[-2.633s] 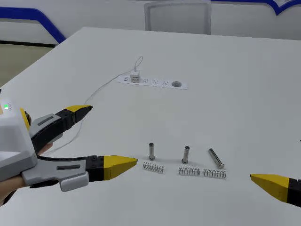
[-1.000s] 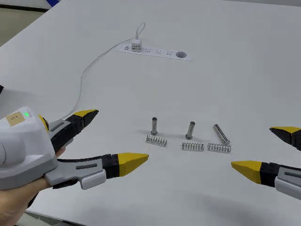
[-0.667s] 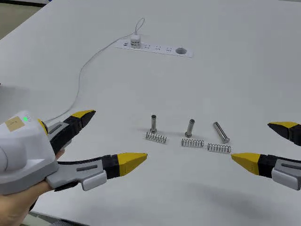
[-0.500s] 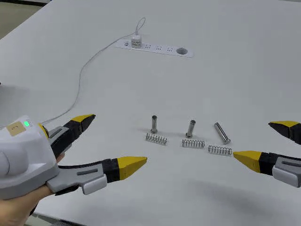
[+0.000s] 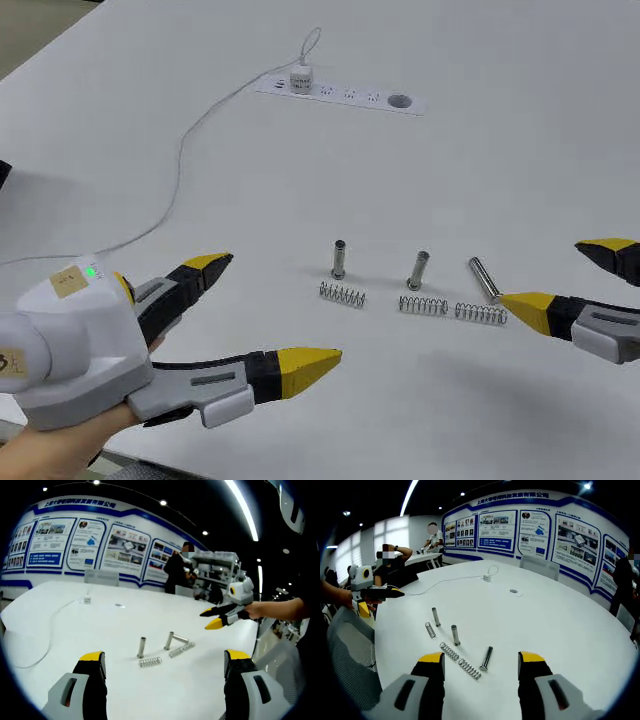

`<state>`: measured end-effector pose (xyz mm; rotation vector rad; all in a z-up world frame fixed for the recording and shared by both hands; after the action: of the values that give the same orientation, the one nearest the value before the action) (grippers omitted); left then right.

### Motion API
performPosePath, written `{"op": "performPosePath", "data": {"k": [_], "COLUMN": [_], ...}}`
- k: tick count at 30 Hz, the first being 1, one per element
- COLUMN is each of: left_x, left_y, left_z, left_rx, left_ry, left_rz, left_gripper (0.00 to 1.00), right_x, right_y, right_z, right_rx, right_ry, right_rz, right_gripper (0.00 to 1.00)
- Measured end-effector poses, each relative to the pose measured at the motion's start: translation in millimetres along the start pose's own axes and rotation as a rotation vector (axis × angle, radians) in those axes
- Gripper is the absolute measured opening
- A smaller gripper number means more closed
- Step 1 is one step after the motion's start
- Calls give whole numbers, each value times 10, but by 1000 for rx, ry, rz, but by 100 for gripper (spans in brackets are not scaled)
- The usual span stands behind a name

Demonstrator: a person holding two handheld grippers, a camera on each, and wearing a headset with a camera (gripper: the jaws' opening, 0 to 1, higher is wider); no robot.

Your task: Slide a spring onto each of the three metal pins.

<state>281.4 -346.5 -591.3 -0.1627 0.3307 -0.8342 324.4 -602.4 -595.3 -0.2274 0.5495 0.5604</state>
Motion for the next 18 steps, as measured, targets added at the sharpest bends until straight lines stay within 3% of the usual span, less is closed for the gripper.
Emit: {"op": "performPosePath", "data": {"k": [7, 18], "left_x": [-28, 0], "left_y": [104, 50], "left_z": [-3, -70], "left_rx": [-19, 1], "left_ry": [-11, 30], "left_rz": [36, 16], "left_gripper": [100, 100], "right_x": [189, 641], "right_y": [-49, -186], "right_z": [-63, -89], "right_rx": [8, -35], "right_ry": [33, 127], "right_rz": [5, 32], "right_gripper": [53, 42]}}
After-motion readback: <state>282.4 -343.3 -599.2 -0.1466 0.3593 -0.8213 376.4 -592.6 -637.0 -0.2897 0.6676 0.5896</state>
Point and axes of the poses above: the centre of the closed fingertips' face, and the gripper's own axes: x roughly forward along the fingers, y roughly to its left, z roughly out of its top, the point moved 3 cm from there along -x, roughly backward along the fingers, and after that the axes turned 1 degree about y, right-handed, at the moved point
